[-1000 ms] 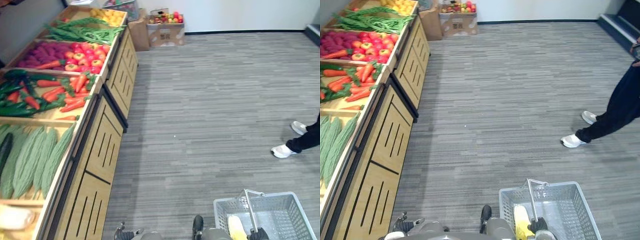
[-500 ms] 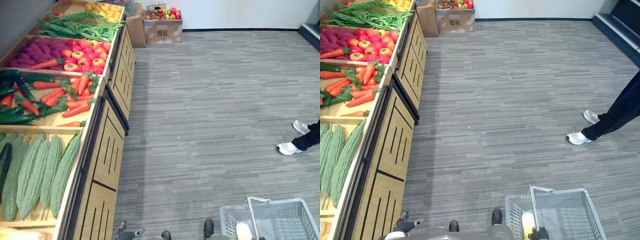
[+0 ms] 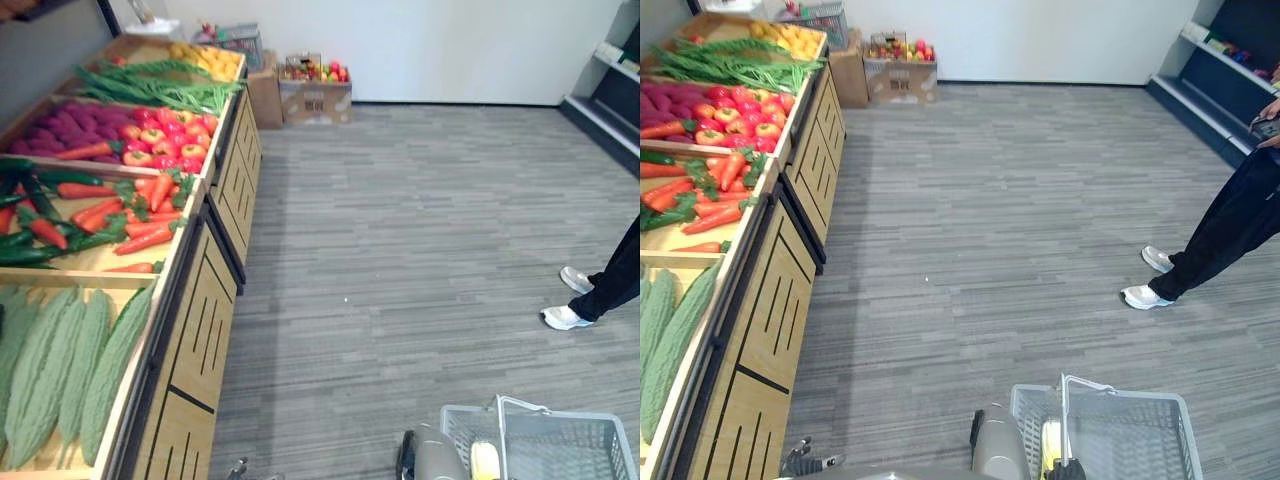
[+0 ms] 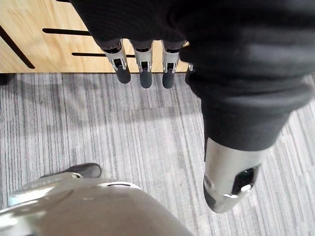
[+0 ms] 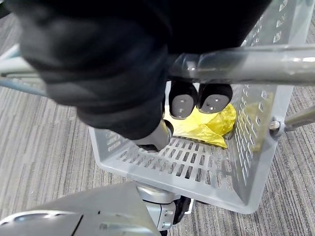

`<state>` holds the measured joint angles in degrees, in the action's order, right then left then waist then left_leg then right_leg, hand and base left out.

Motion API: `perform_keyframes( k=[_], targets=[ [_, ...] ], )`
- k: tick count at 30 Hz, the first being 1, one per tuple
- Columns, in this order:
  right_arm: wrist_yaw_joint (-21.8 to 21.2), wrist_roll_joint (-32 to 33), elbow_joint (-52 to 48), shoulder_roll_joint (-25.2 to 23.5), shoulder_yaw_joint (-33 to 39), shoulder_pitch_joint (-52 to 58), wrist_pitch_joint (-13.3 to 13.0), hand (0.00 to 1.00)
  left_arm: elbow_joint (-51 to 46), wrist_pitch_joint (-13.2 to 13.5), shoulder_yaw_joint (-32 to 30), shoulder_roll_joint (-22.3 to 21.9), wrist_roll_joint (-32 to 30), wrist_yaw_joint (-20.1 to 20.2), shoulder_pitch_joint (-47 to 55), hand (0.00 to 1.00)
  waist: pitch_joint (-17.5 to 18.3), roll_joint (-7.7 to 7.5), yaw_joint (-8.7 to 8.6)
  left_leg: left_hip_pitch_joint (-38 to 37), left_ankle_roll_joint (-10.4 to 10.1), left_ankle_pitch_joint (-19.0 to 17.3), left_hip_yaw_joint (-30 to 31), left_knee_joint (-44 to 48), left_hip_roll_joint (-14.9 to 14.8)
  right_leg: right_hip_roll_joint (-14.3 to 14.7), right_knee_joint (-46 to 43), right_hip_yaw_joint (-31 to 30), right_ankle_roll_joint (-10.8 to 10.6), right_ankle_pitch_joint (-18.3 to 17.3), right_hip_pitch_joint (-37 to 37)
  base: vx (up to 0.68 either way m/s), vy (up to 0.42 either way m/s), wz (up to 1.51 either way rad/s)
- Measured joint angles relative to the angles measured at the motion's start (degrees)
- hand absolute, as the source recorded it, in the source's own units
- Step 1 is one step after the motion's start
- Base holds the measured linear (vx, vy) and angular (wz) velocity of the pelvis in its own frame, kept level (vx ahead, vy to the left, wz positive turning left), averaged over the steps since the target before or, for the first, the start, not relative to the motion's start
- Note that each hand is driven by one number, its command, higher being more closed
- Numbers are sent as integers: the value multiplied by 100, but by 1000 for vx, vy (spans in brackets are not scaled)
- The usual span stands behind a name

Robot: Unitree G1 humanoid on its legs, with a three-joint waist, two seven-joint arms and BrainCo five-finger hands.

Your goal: Pick vegetable in the basket

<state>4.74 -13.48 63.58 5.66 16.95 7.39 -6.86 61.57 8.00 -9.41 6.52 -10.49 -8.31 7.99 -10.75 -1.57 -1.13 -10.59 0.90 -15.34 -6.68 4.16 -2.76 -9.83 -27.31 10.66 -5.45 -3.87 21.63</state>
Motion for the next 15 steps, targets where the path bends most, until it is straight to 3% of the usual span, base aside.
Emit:
perform_keyframes(
  k=[1,3,4,5,6,10,12,13,14,15],
  targets=[
    [-5,0,15,0,-2,-14,12,100,-1,-3,-6,8,0,-1,-15,0,-15,-12,-21,3,-50,-38,46,-9,-34,52,511,6,-75,88,-13,394,-187,29],
    [-18,-1,38,-6,25,45,81,100,-2,-71,-35,63,-14,2,-124,0,-102,-108,-30,-141,-253,-247,198,-20,-102,162,2267,-67,-248,606,-243,448,-244,32],
    [-25,-3,43,4,66,62,120,100,5,-87,-127,49,-98,1,-172,0,-149,-136,-28,-248,-346,-384,258,-13,-156,171,2394,-162,-229,1109,-336,487,-268,43],
    [-3,-1,41,57,209,94,145,100,2,-95,-213,-45,-112,1,-225,0,-167,73,-67,-363,-413,-456,357,-8,-390,372,2106,-154,-210,1349,-352,521,-223,33],
    [-6,-2,46,69,327,62,149,100,-14,-42,-228,-151,-156,18,-271,0,-134,207,-29,-353,-498,-328,489,70,-520,523,1696,-155,113,1099,-173,551,-216,14],
    [-31,-13,37,95,408,1,120,100,-8,9,-326,-187,-159,20,-281,0,-108,242,-31,-49,-745,305,802,1024,-706,672,1244,-10,397,553,-307,540,-241,2],
    [-35,-12,27,104,316,67,118,100,-22,16,-458,-192,-145,16,-318,0,-109,240,-38,661,-1107,1000,1096,2624,-699,652,1396,185,429,305,-755,471,-188,38],
    [-27,-10,27,113,260,107,126,100,-7,-16,-563,-211,-89,17,-315,0,-113,232,-21,1042,-1244,1867,1082,3536,-736,666,1631,244,451,234,-1161,461,-157,32],
    [-20,-12,20,117,227,132,127,100,-16,-32,-641,-222,-88,17,-303,0,-120,220,1,1197,-1281,2261,1010,3958,-820,677,1781,280,470,219,-1390,467,-124,25],
    [-9,-11,17,95,226,133,141,100,-54,-61,-764,-246,-81,17,-301,0,-138,210,50,1585,-1199,2084,747,4836,-1010,727,2017,320,515,190,-1797,438,-108,15]
  ],
)
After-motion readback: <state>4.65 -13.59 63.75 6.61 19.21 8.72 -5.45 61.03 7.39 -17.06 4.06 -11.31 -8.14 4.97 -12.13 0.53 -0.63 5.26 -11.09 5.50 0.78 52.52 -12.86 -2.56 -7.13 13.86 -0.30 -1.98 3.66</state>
